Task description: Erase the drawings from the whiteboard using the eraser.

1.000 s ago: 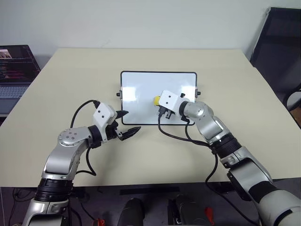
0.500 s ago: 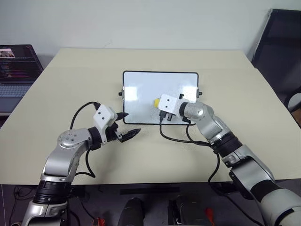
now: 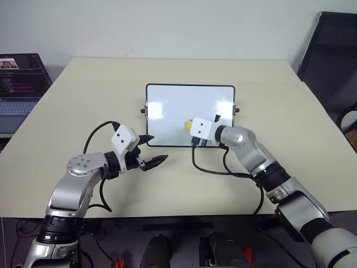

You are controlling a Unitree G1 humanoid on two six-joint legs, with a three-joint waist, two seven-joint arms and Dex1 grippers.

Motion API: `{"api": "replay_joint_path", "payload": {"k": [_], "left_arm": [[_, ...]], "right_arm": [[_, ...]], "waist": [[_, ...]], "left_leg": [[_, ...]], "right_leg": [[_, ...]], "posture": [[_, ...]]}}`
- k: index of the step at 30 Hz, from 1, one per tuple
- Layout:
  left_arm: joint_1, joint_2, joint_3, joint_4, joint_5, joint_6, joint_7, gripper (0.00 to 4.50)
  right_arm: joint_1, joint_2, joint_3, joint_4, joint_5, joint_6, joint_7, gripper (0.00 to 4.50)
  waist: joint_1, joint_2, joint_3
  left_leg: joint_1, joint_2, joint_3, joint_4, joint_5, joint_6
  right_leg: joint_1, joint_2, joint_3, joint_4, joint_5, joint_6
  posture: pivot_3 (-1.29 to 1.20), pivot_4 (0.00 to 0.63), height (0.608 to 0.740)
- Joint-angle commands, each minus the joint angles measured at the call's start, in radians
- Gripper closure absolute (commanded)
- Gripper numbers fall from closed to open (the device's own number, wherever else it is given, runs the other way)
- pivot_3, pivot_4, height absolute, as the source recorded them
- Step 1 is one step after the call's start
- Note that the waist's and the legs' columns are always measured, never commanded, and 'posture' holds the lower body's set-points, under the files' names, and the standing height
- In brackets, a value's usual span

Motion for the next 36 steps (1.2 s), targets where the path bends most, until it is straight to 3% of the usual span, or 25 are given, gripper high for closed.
{"api": "replay_joint_path", "payload": {"k": [1,7,14,19,25,31,36], "left_arm": [[-0.003,0.015,0.014,-0.038,-0.013,-0.001,-0.003,0.0],[-0.003,0.012,0.01,-0.036,-0.015,-0.003,-0.003,0.0],[0.002,0.012,0.01,-0.041,-0.017,-0.005,-0.005,0.0],[-0.005,0.01,0.01,-0.044,-0.021,-0.004,-0.006,0.0],[-0.064,0.002,-0.022,-0.051,-0.039,0.006,-0.038,0.0],[-0.158,-0.01,-0.096,-0.014,-0.041,-0.027,-0.137,0.0],[-0.235,-0.051,-0.174,0.06,-0.024,-0.095,-0.233,0.0]], "right_arm": [[0.017,-0.039,0.009,-0.015,-0.022,-0.008,0.055,3.41],[0.095,-0.073,0.078,-0.123,-0.028,-0.021,0.202,3.41],[0.042,-0.006,-0.019,-0.096,-0.029,-0.002,0.041,3.41],[0.05,0.014,-0.128,-0.158,0.047,0.081,0.027,3.41],[0.177,0.018,-0.303,-0.465,0.191,0.339,0.052,3.41],[0.428,-0.005,-0.505,-0.879,0.289,0.693,0.024,3.41],[0.598,0.028,-0.557,-1.047,0.319,0.859,-0.05,3.41]], "waist": [[0.0,0.0,0.0],[-0.001,0.0,0.0],[-0.005,0.0,0.0],[-0.002,0.0,0.0],[0.007,0.0,0.0],[0.02,0.0,0.0],[0.017,0.0,0.0]], "left_leg": [[0.0,0.0,0.0,0.0,0.0,0.0],[0.0,0.0,0.0,-0.001,0.0,0.0],[0.0,0.001,0.001,-0.001,0.0,0.0],[-0.001,0.0,0.001,-0.001,0.0,0.0],[-0.004,-0.001,-0.002,-0.004,0.0,0.0],[-0.004,-0.002,-0.002,-0.006,0.0,0.0],[-0.004,-0.001,-0.002,-0.006,0.0,0.0]], "right_leg": [[0.0,0.0,0.0,0.0,0.0,0.0],[0.0,0.0,0.0,0.0,0.0,0.0],[-0.001,0.0,0.0,0.0,0.0,0.0],[-0.001,0.0,0.0,-0.001,0.0,-0.001],[-0.002,0.0,-0.001,-0.002,0.001,-0.003],[-0.003,0.0,-0.001,-0.003,0.0,0.0],[-0.002,0.0,-0.001,-0.004,-0.001,0.001]], "posture": [[0.0,0.15,0.74],[0.0,0.15,0.74],[0.0,0.15,0.74],[0.0,0.15,0.74],[0.0,0.15,0.74],[0.0,0.15,0.74],[0.0,0.15,0.74]]}}
